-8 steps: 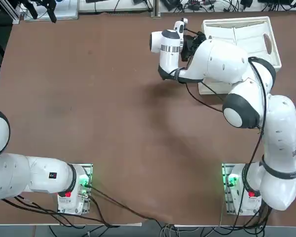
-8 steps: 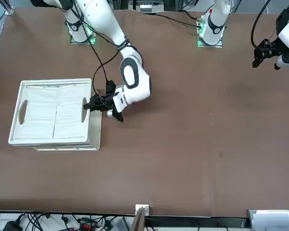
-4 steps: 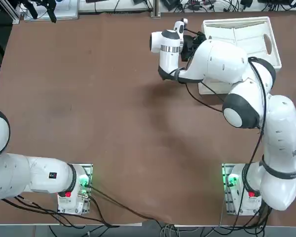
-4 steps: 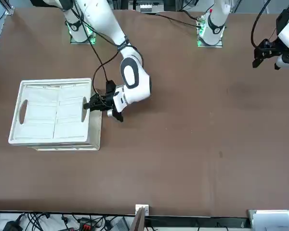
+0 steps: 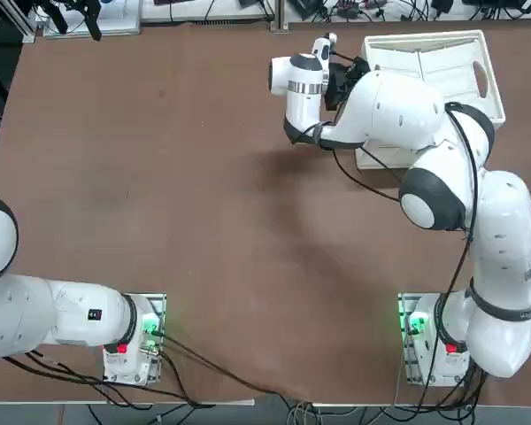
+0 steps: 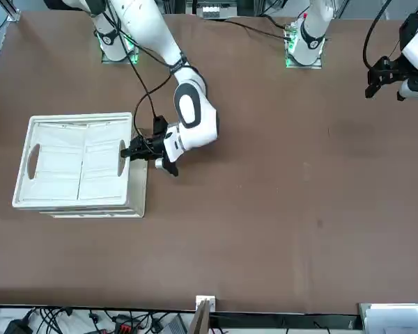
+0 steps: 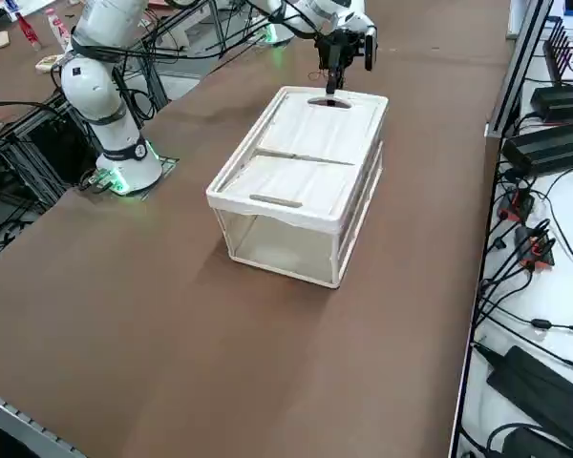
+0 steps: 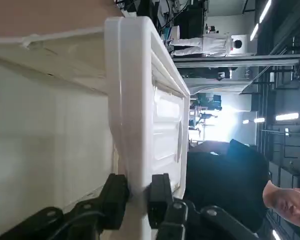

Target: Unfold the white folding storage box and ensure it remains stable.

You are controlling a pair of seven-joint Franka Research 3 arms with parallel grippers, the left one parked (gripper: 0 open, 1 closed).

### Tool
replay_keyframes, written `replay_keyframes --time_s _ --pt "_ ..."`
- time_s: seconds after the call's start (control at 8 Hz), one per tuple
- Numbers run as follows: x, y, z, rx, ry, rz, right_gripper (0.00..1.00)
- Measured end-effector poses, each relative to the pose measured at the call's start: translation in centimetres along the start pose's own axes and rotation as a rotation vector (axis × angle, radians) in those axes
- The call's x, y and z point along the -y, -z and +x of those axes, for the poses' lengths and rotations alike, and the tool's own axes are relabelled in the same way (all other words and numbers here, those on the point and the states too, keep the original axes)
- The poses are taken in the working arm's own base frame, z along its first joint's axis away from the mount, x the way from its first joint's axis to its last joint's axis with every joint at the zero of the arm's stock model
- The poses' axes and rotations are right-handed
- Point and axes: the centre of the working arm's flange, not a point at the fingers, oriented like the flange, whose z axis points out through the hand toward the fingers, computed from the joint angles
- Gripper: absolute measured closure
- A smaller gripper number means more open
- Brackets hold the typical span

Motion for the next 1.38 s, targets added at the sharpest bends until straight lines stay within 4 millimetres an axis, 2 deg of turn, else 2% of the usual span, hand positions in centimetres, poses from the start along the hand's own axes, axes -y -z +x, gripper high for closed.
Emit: replay_keyframes --time_s 0.5,1.0,1.12,1.25,1.38 --pt "-0.24 -0.01 -0.08 0.011 0.001 -0.009 0.74" --pt "-0.5 0.02 -0.06 0.019 0.013 -0.012 0.66" --pt "-0.7 0.5 -0.17 0.014 0.012 -0.015 0.56" --pt "-0.71 0.58 -0.26 0.015 0.012 -0.018 0.52" --pt "-0.95 0.48 -0.25 0.021 0.008 -0.03 0.37"
